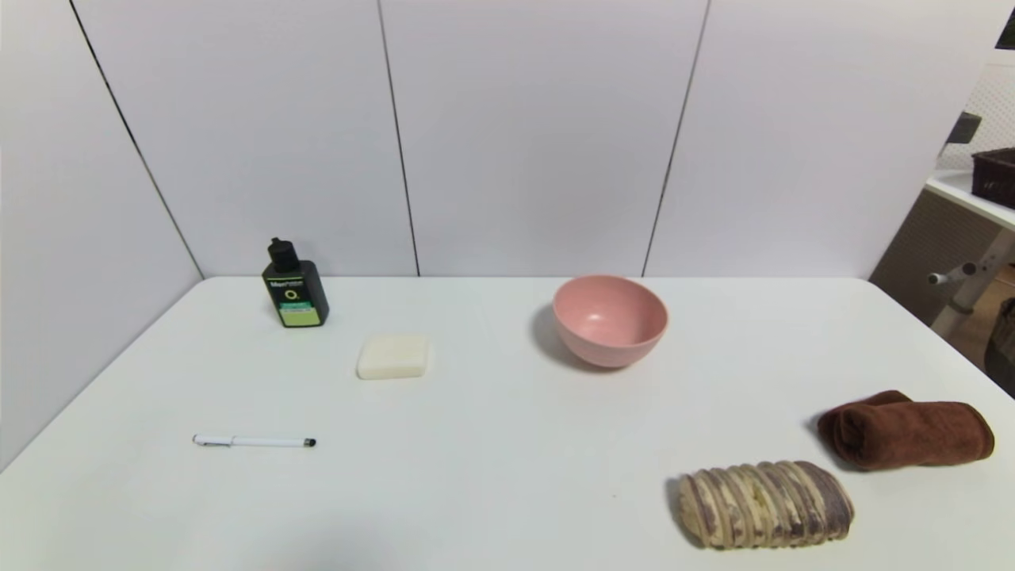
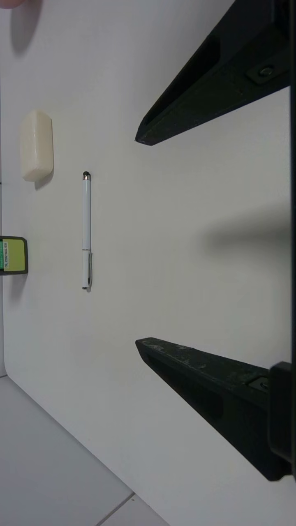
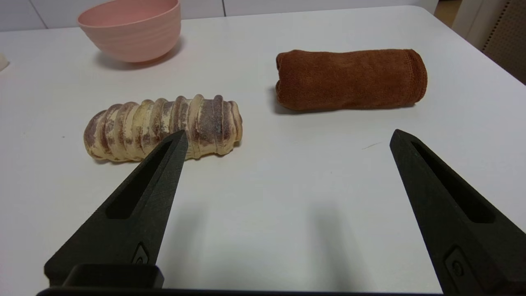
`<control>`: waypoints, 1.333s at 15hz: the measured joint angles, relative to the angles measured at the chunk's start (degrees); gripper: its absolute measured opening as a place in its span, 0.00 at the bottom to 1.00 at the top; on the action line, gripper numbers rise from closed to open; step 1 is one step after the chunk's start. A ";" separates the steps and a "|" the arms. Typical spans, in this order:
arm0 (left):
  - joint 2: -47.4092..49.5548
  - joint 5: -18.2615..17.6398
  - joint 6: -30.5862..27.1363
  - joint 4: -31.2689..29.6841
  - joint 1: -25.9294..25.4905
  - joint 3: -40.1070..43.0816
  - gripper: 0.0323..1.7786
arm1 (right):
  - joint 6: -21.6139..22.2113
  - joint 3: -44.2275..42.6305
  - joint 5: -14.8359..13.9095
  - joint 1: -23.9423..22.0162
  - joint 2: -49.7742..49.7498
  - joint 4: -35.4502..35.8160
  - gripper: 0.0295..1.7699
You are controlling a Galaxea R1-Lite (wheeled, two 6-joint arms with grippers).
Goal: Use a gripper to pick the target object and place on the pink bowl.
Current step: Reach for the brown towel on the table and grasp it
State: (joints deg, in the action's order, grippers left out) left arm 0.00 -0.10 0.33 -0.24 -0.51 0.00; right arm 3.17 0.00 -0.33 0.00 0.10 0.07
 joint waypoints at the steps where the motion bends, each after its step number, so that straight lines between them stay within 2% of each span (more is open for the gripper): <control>1: 0.00 0.02 0.00 0.00 0.00 0.00 0.95 | 0.00 0.00 0.00 0.00 0.00 0.02 0.96; 7: 0.00 0.00 -0.02 0.00 0.00 0.00 0.95 | -0.30 -1.87 0.02 0.00 3.06 2.32 0.96; 10: 0.00 0.00 0.00 0.02 0.00 0.00 0.95 | -0.22 -8.35 0.06 0.00 13.20 7.28 0.96; 13: 0.00 0.00 -0.02 0.00 0.00 0.00 0.95 | -1.28 -19.79 0.62 -0.84 25.97 8.58 0.96; 15: 0.00 0.00 0.00 0.00 0.00 0.00 0.95 | -3.91 -29.10 2.76 -2.15 34.05 4.94 0.96; 20: 0.00 0.00 0.00 0.00 0.00 0.00 0.95 | -14.96 -49.23 8.53 -7.46 52.76 -16.06 0.96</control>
State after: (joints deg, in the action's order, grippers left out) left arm 0.00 -0.10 0.33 -0.24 -0.51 0.00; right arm -11.79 -49.23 8.20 -7.46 52.86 -15.98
